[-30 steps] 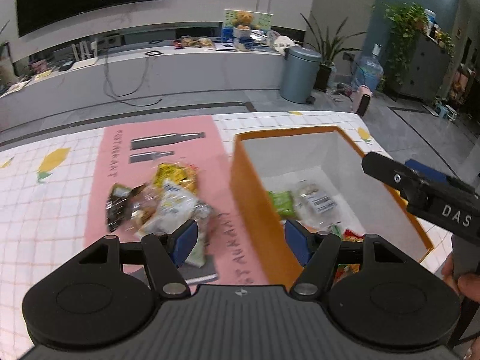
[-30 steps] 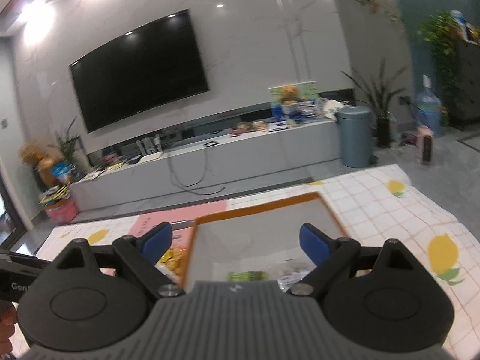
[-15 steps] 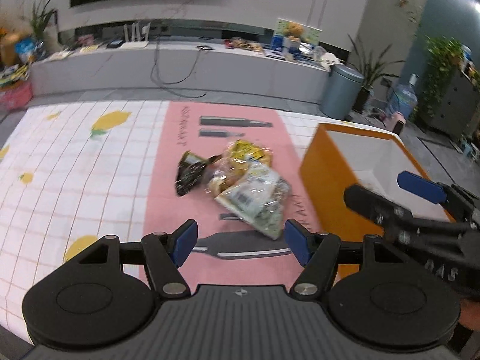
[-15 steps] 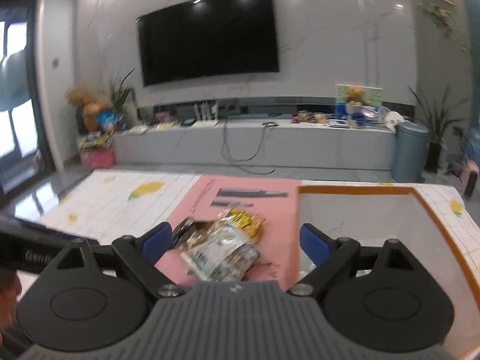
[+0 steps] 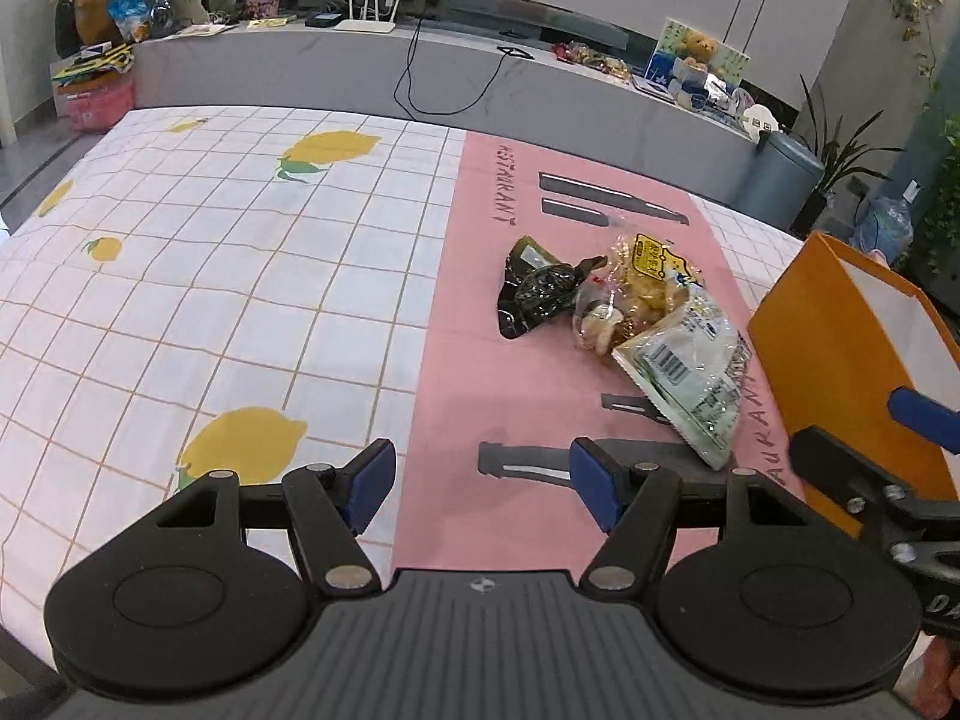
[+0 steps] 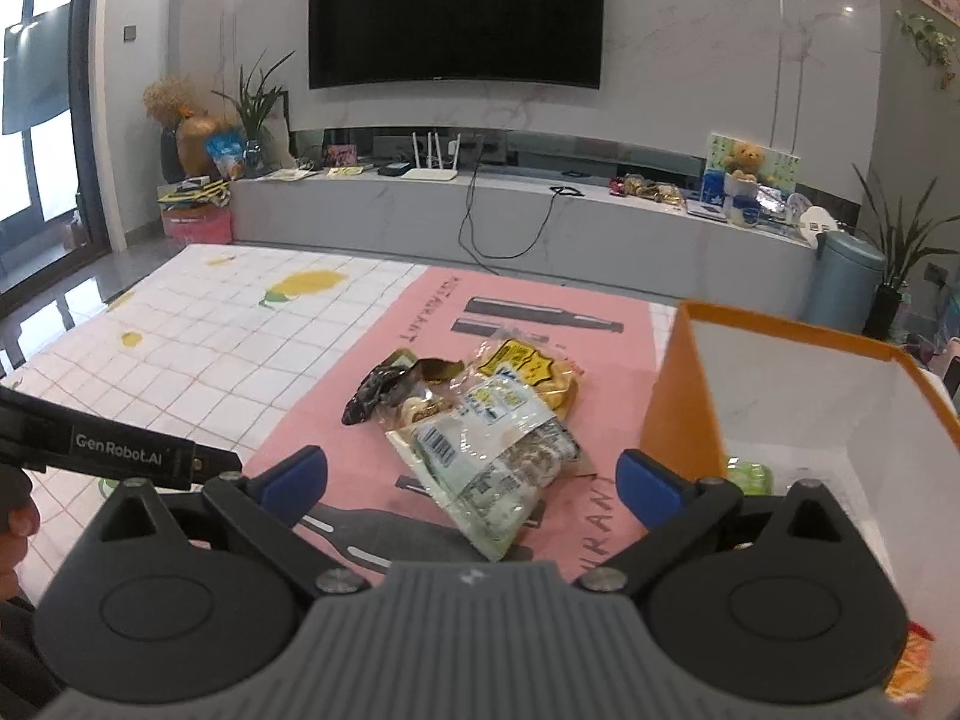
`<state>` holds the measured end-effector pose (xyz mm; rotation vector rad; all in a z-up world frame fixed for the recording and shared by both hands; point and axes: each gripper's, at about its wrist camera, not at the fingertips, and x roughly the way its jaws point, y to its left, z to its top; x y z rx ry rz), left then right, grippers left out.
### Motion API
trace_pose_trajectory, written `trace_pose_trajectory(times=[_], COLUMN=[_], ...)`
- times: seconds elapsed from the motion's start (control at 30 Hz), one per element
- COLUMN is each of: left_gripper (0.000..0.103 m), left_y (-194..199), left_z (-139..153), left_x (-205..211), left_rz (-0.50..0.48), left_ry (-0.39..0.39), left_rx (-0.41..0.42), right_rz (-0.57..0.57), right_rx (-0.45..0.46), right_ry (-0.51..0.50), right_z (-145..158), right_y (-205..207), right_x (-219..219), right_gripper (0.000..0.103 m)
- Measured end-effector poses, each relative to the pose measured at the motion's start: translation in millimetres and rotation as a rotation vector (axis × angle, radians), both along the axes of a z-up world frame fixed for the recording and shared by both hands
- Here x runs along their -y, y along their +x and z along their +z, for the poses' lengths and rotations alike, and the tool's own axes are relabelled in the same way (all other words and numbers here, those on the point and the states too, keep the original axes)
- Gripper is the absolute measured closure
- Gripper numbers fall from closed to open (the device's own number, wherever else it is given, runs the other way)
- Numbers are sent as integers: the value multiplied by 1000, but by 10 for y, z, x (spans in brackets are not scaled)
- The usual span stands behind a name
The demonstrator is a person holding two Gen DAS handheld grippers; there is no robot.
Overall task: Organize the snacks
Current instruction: 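Move both grippers back over the snack pile, then grasp the white bread bag with the right gripper while the left gripper grasps the red-labelled pastry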
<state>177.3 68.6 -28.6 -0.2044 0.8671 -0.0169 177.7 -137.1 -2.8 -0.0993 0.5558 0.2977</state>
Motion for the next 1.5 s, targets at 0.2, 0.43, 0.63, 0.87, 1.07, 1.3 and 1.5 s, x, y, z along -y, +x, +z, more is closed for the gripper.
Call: trace_pose_trajectory(times=[0.2, 0.43, 0.63, 0.87, 1.07, 1.3, 1.5], left_gripper=[25, 25, 25, 25, 25, 25, 25], left_y=[148, 362, 423, 412, 408, 380, 351], left_z=[-5, 8, 55, 69, 59, 51, 61], left_x=[-73, -84, -178, -291, -268, -233, -195], left_rz=[6, 9, 19, 26, 22, 10, -4], left_ry=[13, 50, 5, -85, -83, -71, -49], left_rx=[-3, 2, 7, -7, -13, -13, 5], right_rz=[-127, -338, -506, -562, -515, -462, -342], right_rx=[-82, -154, -185, -164, -121, -72, -49], right_ry=[125, 329, 426, 448, 397, 345, 292], right_z=[-250, -480, -643, -710, -669, -549, -277], right_y=[263, 570, 818, 983, 965, 814, 641], right_x=[-14, 32, 29, -77, -136, -114, -25], right_gripper=[3, 3, 3, 3, 27, 38, 39])
